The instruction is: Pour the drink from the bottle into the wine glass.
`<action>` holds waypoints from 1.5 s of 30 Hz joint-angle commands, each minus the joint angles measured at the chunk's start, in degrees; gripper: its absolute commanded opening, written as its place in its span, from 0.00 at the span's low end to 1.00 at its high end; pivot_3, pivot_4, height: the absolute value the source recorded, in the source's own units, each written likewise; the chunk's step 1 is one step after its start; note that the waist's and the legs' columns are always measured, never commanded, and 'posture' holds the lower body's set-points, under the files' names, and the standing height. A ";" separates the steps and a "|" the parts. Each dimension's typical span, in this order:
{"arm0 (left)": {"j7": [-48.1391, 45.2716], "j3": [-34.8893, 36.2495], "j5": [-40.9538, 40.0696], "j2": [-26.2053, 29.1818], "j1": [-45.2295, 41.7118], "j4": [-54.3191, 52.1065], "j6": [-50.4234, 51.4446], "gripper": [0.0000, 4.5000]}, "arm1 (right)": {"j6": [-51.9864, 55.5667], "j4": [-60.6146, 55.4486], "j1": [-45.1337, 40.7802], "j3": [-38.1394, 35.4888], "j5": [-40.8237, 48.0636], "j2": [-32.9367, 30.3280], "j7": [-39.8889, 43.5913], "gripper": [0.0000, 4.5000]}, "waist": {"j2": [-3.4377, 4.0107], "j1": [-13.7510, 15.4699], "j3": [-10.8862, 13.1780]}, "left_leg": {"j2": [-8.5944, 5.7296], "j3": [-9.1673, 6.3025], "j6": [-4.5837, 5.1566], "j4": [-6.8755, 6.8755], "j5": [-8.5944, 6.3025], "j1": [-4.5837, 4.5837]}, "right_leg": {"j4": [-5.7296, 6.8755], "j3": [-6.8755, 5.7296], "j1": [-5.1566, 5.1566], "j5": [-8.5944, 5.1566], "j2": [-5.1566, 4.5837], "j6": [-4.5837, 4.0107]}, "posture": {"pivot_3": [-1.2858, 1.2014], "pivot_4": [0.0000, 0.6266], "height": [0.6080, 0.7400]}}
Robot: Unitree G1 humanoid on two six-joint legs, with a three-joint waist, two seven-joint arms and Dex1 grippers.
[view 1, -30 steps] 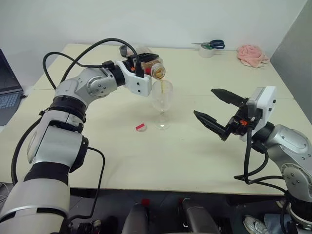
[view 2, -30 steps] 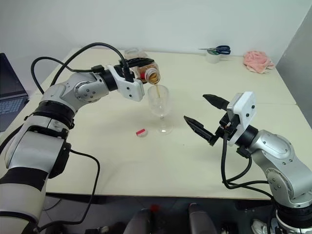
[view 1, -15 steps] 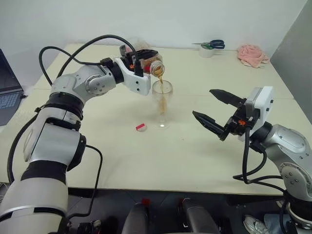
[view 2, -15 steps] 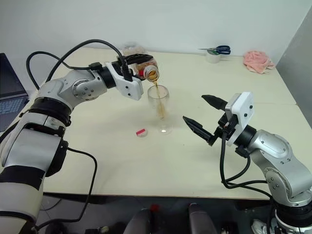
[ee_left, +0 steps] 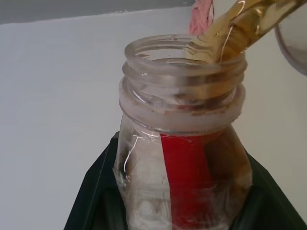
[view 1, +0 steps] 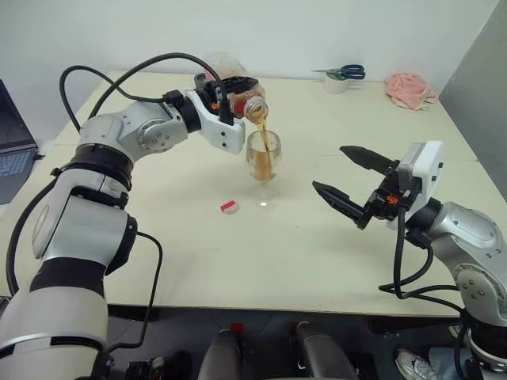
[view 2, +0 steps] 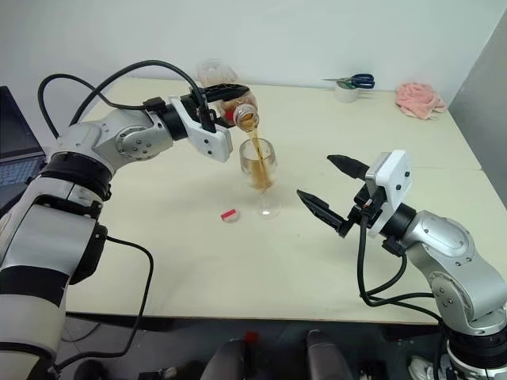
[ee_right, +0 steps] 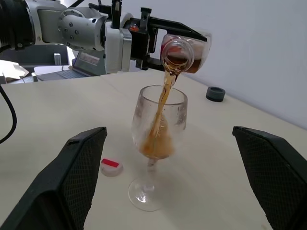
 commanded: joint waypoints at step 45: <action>-36.87 24.51 -44.04 -5.15 8.82 -2.70 17.28 0.40 | -0.11 5.48 -14.83 2.79 -1.38 0.57 4.21 1.00 | 0.01 -1.11 0.00 | 0.08 0.19 0.00 -0.01 0.01 0.27 | 0.34 0.08 0.00 -0.06 0.03 -0.10 | 0.52 0.24 1.00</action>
